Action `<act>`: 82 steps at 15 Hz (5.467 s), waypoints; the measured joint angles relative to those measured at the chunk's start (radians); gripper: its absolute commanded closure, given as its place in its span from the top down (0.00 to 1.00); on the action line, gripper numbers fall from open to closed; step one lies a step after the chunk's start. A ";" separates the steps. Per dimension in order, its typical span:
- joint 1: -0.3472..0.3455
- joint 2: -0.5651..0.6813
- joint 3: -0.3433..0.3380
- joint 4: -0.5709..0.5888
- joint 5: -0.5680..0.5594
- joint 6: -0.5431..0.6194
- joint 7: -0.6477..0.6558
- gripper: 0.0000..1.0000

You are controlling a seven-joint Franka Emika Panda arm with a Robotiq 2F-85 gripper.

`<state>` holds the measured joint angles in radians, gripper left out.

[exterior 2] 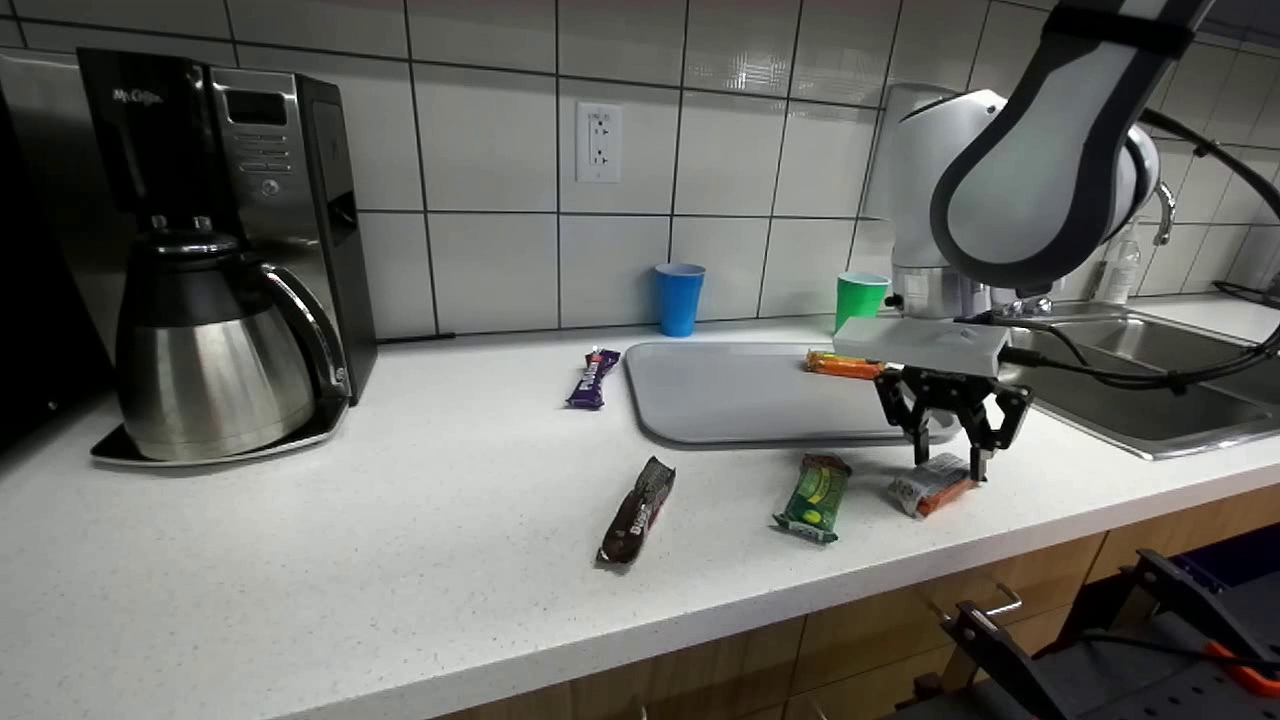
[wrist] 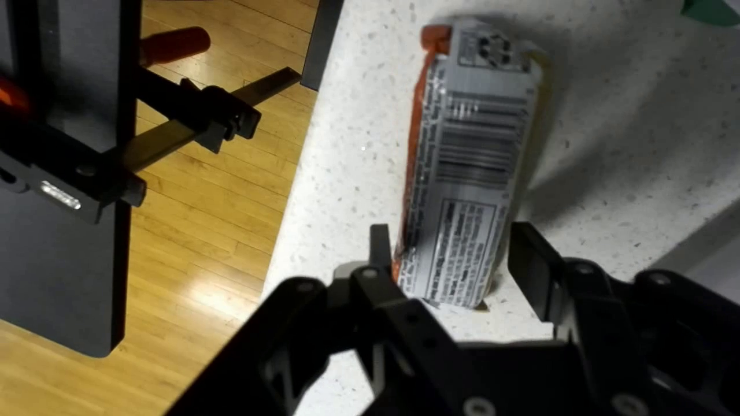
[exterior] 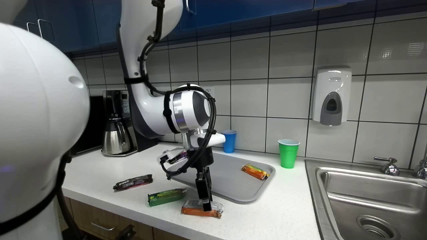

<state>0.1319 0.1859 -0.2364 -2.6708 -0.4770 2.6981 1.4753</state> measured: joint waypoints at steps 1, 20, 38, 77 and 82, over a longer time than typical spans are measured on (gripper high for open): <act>0.000 0.000 0.000 0.000 0.000 0.000 0.001 0.94; -0.009 -0.030 0.001 0.106 0.003 -0.003 0.002 1.00; -0.044 0.107 -0.002 0.337 0.094 -0.003 0.002 1.00; -0.117 0.458 -0.024 0.751 0.459 -0.081 -0.002 1.00; -0.117 0.481 -0.024 0.766 0.459 -0.098 -0.002 1.00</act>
<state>0.0149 0.6666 -0.2605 -1.9048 -0.0175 2.6006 1.4736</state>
